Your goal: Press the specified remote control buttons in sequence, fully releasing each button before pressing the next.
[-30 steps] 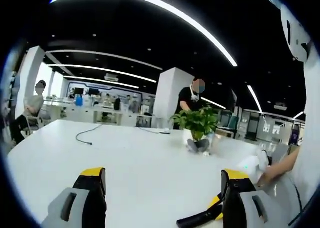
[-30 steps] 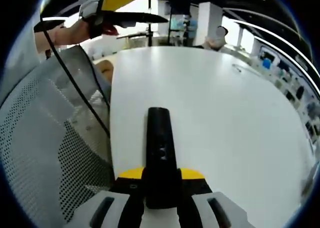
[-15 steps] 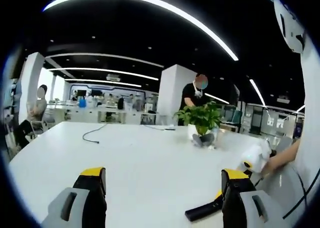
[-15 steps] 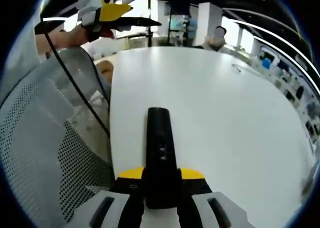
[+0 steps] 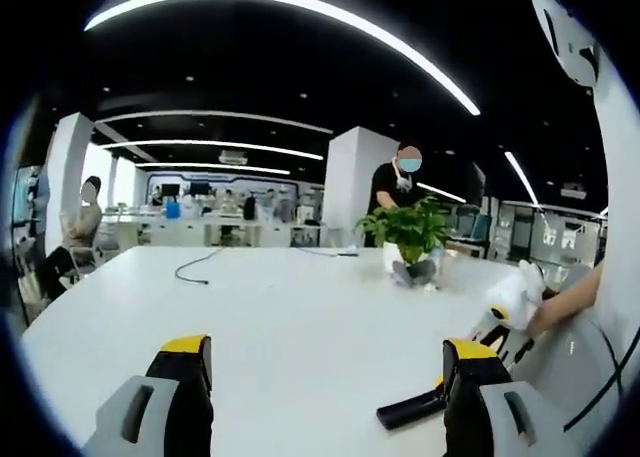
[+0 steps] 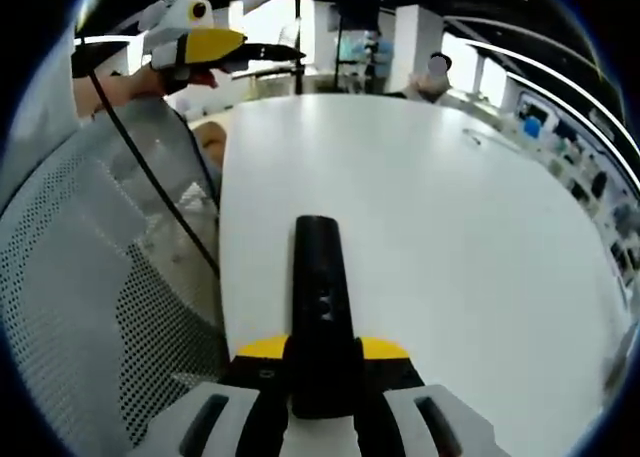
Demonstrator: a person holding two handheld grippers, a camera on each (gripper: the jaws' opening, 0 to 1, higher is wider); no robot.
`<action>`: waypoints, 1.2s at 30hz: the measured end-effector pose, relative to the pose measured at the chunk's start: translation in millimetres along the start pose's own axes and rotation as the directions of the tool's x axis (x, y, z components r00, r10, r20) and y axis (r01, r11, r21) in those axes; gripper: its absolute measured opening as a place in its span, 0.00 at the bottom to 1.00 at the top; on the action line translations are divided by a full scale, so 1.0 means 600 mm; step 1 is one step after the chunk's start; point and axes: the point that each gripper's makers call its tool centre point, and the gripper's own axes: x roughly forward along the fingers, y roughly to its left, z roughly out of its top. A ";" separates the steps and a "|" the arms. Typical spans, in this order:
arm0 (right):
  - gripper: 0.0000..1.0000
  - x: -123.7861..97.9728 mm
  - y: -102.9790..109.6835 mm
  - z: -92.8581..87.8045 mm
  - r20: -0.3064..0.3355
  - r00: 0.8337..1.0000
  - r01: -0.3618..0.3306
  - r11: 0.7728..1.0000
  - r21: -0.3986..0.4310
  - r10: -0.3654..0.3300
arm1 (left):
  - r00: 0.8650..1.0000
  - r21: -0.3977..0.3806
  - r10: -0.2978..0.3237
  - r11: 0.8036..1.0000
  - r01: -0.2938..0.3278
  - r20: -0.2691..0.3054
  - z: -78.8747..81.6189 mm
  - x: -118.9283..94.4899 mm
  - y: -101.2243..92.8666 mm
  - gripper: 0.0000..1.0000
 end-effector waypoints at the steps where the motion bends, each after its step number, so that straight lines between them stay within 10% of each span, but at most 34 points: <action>1: 0.21 0.000 0.000 0.000 0.000 1.000 -0.001 1.000 -0.001 0.001 | 1.000 0.010 -0.003 1.000 0.003 -0.006 -0.002 0.001 -0.002 1.00; 11: 0.21 0.002 -0.001 0.003 -0.025 1.000 -0.014 1.000 -0.016 0.014 | 0.996 0.094 -0.055 0.994 0.062 -0.075 -0.020 0.000 -0.026 1.00; 36: 0.21 0.019 -0.053 0.024 -0.147 0.981 -0.139 0.988 -0.073 0.127 | 0.999 0.151 -0.015 0.988 0.020 -0.035 -0.011 0.000 -0.019 1.00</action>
